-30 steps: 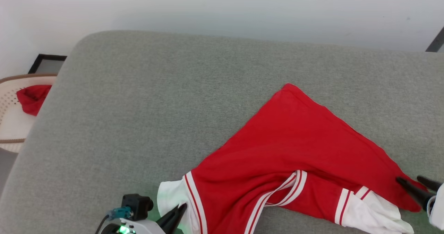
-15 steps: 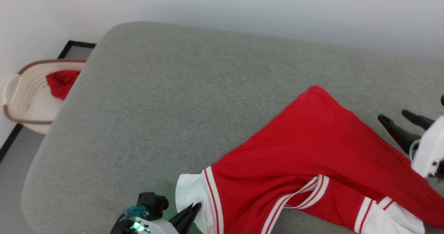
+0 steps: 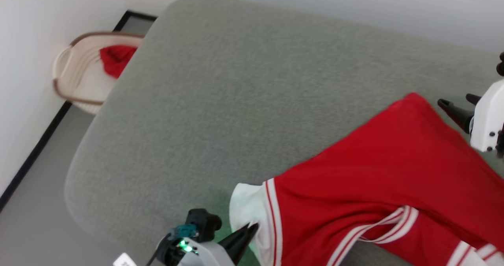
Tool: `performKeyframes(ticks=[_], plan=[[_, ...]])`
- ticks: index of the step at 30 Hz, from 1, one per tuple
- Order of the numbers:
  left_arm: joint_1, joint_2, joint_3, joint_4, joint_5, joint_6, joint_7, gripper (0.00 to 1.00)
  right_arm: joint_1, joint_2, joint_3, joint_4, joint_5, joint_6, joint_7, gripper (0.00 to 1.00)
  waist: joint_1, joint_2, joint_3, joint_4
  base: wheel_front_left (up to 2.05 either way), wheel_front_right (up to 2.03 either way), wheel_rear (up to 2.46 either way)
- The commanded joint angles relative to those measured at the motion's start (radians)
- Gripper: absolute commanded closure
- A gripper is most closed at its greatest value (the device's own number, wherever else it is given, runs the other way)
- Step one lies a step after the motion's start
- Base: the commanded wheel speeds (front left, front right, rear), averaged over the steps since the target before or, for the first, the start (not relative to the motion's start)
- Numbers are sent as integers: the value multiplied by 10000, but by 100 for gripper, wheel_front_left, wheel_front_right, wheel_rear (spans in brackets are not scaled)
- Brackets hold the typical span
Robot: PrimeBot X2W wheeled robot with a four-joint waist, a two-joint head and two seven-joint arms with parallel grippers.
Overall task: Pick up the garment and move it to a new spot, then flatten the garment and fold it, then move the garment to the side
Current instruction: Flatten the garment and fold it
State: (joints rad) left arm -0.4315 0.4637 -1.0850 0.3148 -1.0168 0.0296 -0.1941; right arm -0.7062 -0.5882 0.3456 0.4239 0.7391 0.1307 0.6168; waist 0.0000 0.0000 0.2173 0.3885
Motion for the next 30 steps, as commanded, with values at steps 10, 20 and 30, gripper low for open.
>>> performKeyframes(ticks=[10, 20, 30], plan=[[-438, -736, -204, 567, 150, -479, -104, 100, -1365, 237, 1310, 2334, 319, 1, 1051, 0, 0, 0, 975, 1278, 0, 0, 0], [-547, -967, -172, 1067, 91, -712, -252, 100, -1763, 267, 2197, 3376, 391, 2, 1136, 100, 0, 0, 906, 1232, 0, 0, 0], [-574, -671, -87, 1132, -56, -697, -107, 100, -2358, 142, 2543, 3339, 858, -5, 452, 100, 0, 0, 592, 696, 0, 0, 0]])
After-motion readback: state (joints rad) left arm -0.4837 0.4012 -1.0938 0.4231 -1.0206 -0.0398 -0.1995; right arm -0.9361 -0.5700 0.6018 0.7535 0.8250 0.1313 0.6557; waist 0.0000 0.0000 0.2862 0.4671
